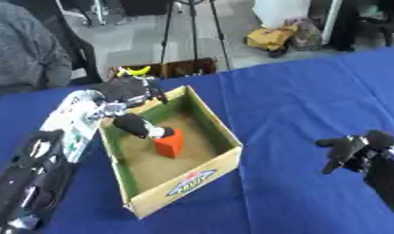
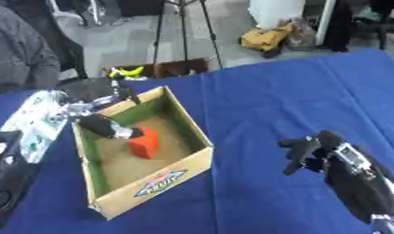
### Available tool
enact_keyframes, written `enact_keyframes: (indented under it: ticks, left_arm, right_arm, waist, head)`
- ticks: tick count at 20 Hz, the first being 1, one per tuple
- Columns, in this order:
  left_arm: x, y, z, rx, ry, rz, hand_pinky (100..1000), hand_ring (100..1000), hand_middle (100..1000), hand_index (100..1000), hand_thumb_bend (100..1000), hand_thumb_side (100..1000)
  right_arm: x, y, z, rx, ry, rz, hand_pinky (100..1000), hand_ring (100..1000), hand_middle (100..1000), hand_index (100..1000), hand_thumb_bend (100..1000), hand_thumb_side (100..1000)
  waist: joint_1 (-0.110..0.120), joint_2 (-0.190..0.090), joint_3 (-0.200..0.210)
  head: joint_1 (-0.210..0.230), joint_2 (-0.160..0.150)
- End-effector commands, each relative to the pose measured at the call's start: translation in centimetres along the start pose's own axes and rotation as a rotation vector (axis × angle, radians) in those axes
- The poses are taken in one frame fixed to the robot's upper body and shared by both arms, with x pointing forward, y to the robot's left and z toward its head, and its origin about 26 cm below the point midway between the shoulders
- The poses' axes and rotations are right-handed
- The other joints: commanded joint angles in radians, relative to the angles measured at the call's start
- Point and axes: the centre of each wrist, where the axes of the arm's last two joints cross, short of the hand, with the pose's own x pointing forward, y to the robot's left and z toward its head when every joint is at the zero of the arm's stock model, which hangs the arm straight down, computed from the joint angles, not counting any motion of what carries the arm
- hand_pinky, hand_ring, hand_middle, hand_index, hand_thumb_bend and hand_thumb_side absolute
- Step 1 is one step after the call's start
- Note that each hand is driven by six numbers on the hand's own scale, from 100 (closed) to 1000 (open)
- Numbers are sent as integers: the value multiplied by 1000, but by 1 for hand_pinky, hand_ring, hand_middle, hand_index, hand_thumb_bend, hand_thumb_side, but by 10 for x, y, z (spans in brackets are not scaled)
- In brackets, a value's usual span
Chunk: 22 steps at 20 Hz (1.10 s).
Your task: Pick up objects on the table and place them in the box.
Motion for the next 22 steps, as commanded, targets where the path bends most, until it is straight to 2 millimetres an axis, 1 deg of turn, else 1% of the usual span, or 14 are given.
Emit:
enact_keyframes:
  ticks: [1,2,3,4,5,6,8,10,12,15,17,22]
  left_arm:
    - [-15,26,28,177,65,42,725,660,680,801,462,777]
    - [-18,25,40,239,83,77,714,648,671,798,416,785]
    - [-13,23,64,401,88,154,707,642,666,794,389,796]
    - [-6,17,82,559,81,264,692,627,655,788,326,841]
    - [0,3,97,683,83,406,684,621,650,785,300,868]
    - [4,-9,108,768,87,540,672,613,641,780,262,917]
    - [8,-38,126,873,134,771,659,605,636,777,218,1000]
    - [8,-66,141,940,209,921,655,602,634,778,207,1000]
    - [10,-86,150,973,264,1006,654,602,639,780,215,1000]
    - [16,-106,156,988,297,1070,658,607,649,791,217,1000]
    - [19,-114,157,992,299,1094,658,608,650,793,219,1000]
    - [25,-125,157,990,299,1139,655,604,646,792,206,1000]
  right_arm:
    - [7,-2,0,-14,-26,11,571,846,547,550,100,874]
    - [7,-3,1,-20,-24,10,571,846,547,550,100,874]
    - [7,-4,1,-25,-23,11,571,845,547,550,100,874]
    - [7,-4,1,-26,-23,11,571,846,547,550,100,874]
    - [7,-4,1,-28,-22,11,571,846,547,550,100,874]
    - [7,-4,1,-29,-22,12,571,846,547,550,100,874]
    - [7,-5,1,-32,-22,15,570,846,547,550,100,875]
    - [8,-6,2,-38,-23,21,570,846,547,550,100,874]
    - [9,-6,1,-40,-26,25,570,846,547,550,100,872]
    - [10,-7,1,-44,-30,25,571,846,547,550,100,872]
    - [10,-7,0,-44,-33,27,570,846,547,549,100,871]
    - [11,-7,0,-50,-36,29,570,846,546,549,100,873]
  waist:
    - [-9,-20,17]
    - [-10,-21,28]
    - [-8,-21,36]
    - [-7,-21,40]
    - [-6,-20,46]
    - [-6,-19,50]
    - [-5,-16,57]
    - [-5,-13,63]
    - [-5,-11,67]
    - [-5,-8,70]
    - [-7,-5,72]
    - [-9,0,73]
  head:
    - [-21,0]
    - [-27,2]
    - [-30,1]
    - [-32,1]
    - [-35,1]
    - [-38,0]
    - [-43,-1]
    - [-45,-2]
    - [-43,-3]
    - [-38,-3]
    - [-37,-4]
    - [-39,-2]
